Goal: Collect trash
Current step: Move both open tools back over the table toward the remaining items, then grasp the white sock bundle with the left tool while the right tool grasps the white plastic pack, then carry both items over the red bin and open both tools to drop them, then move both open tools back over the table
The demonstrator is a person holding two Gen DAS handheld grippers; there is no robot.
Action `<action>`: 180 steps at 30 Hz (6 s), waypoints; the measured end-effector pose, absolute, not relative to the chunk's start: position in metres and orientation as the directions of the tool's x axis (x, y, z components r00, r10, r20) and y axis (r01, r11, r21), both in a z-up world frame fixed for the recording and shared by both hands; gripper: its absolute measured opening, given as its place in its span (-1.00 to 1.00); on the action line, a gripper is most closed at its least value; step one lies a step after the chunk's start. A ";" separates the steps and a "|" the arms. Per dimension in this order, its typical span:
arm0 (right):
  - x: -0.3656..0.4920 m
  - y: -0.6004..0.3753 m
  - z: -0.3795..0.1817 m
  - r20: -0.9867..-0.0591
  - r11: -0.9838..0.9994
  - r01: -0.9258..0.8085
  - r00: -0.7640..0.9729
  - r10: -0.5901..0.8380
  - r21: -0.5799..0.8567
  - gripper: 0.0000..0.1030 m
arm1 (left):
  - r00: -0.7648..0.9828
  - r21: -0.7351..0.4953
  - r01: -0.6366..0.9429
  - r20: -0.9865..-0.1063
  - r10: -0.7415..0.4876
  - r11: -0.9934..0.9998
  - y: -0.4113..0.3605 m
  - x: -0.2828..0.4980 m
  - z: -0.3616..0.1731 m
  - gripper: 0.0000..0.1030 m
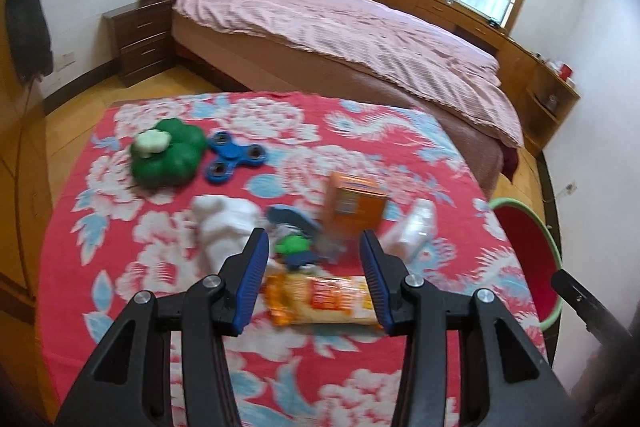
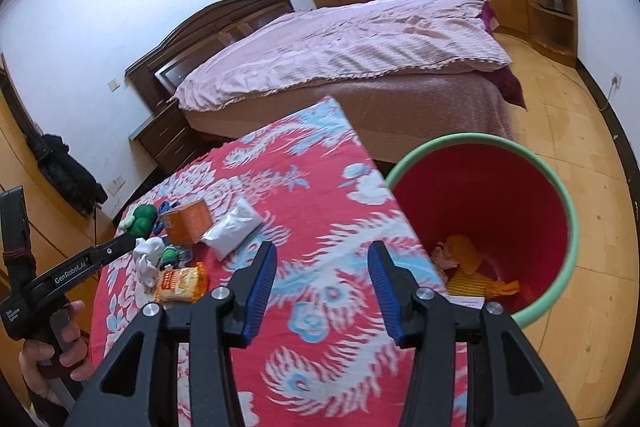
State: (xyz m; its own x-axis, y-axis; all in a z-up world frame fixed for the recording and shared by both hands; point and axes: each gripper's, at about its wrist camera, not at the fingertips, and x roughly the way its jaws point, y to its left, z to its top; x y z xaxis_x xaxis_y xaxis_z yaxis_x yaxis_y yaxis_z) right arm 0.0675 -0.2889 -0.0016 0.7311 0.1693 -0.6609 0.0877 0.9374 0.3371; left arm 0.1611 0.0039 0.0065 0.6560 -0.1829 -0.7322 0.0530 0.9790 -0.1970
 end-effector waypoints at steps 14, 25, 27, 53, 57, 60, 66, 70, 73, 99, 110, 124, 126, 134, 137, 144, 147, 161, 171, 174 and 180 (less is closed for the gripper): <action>0.120 -0.222 -0.019 -0.714 0.953 0.019 0.666 0.214 0.303 0.07 | 0.621 -0.247 -0.079 -0.770 -0.146 0.966 0.064 0.188 -0.035 -0.08; 0.163 -0.184 -0.047 -0.752 0.947 0.002 0.608 0.254 0.322 0.09 | 0.597 -0.290 -0.043 -0.775 -0.208 0.956 0.060 0.200 -0.060 -0.01; 0.168 -0.181 -0.051 -0.755 0.946 0.005 0.603 0.257 0.326 0.09 | 0.592 -0.300 -0.038 -0.776 -0.220 0.953 0.059 0.202 -0.063 -0.01; 0.159 -0.200 -0.058 -0.769 0.950 0.078 0.609 0.194 0.302 0.09 | 0.618 -0.358 -0.019 -0.738 -0.271 0.933 0.065 0.199 -0.060 -0.55; 0.155 -0.203 -0.052 -0.752 0.939 0.079 0.622 0.216 0.335 0.09 | 0.629 -0.366 -0.019 -0.728 -0.274 0.930 0.067 0.196 -0.056 -0.58; 0.161 -0.201 -0.047 -0.744 0.936 0.076 0.630 0.223 0.344 0.09 | 0.640 -0.365 -0.025 -0.721 -0.266 0.931 0.070 0.194 -0.053 -0.58; 0.185 -0.195 -0.047 -0.746 0.928 0.116 0.634 0.206 0.354 0.09 | 0.650 -0.359 -0.037 -0.718 -0.250 0.933 0.073 0.193 -0.049 -0.58; 0.198 -0.195 -0.052 -0.746 0.920 0.134 0.633 0.206 0.367 0.10 | 0.652 -0.356 -0.036 -0.716 -0.248 0.934 0.073 0.192 -0.048 -0.58; 0.203 -0.194 -0.053 -0.743 0.920 0.132 0.636 0.207 0.370 0.10 | 0.655 -0.353 -0.032 -0.714 -0.247 0.935 0.072 0.190 -0.045 -0.58; 0.168 -0.204 -0.029 -0.711 0.913 0.028 0.637 0.296 0.406 -0.36 | 0.667 -0.340 0.052 -0.688 -0.286 0.939 0.042 0.158 -0.012 -0.58; 0.097 -0.240 -0.001 -0.667 0.911 0.024 0.689 0.284 0.413 -0.36 | 0.652 -0.341 0.158 -0.668 -0.357 0.927 -0.002 0.132 0.013 -0.58; 0.048 -0.319 0.002 -0.628 0.890 0.112 0.747 0.218 0.442 -0.36 | 0.585 -0.294 0.322 -0.686 -0.433 0.900 -0.096 0.117 0.023 -0.58; 0.045 -0.332 -0.001 -0.629 0.885 0.132 0.749 0.206 0.446 -0.36 | 0.569 -0.290 0.346 -0.691 -0.445 0.892 -0.111 0.119 0.022 -0.58; 0.038 -0.382 -0.018 -0.645 0.867 0.219 0.751 0.143 0.447 -0.35 | 0.508 -0.269 0.446 -0.709 -0.489 0.854 -0.177 0.136 0.012 -0.58; 0.039 -0.397 -0.027 -0.656 0.859 0.251 0.745 0.124 0.447 -0.35 | 0.483 -0.270 0.477 -0.714 -0.506 0.836 -0.198 0.141 0.005 -0.58; 0.043 -0.420 -0.046 -0.681 0.845 0.296 0.725 0.104 0.445 -0.35 | 0.431 -0.272 0.525 -0.732 -0.528 0.806 -0.241 0.158 -0.010 -0.58; 0.044 -0.427 -0.051 -0.687 0.844 0.308 0.721 0.095 0.440 -0.35 | 0.411 -0.273 0.539 -0.741 -0.532 0.797 -0.257 0.165 -0.016 -0.58; 0.043 -0.447 -0.065 -0.686 0.822 0.335 0.721 0.091 0.461 -0.32 | 0.401 -0.244 0.559 -0.757 -0.516 0.792 -0.283 0.171 -0.024 -0.16; 0.035 -0.439 -0.054 -0.665 0.823 0.319 0.741 0.094 0.471 -0.06 | 0.440 -0.258 0.505 -0.744 -0.503 0.824 -0.251 0.162 -0.011 -0.16; 0.031 -0.433 -0.049 -0.657 0.824 0.311 0.747 0.096 0.474 0.01 | 0.460 -0.257 0.478 -0.741 -0.488 0.840 -0.235 0.158 -0.007 -0.16; 0.025 -0.416 -0.039 -0.644 0.834 0.287 0.758 0.103 0.471 0.11 | 0.505 -0.262 0.407 -0.734 -0.455 0.875 -0.195 0.154 0.000 -0.16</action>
State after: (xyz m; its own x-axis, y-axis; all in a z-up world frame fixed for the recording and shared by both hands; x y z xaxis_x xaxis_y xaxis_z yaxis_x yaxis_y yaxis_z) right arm 0.0252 -0.4156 -0.0386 0.7577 0.1034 -0.6443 0.2867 0.8342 0.4711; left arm 0.1537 -0.1952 -0.0003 0.5050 -0.4547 -0.7337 0.4069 0.8750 -0.2622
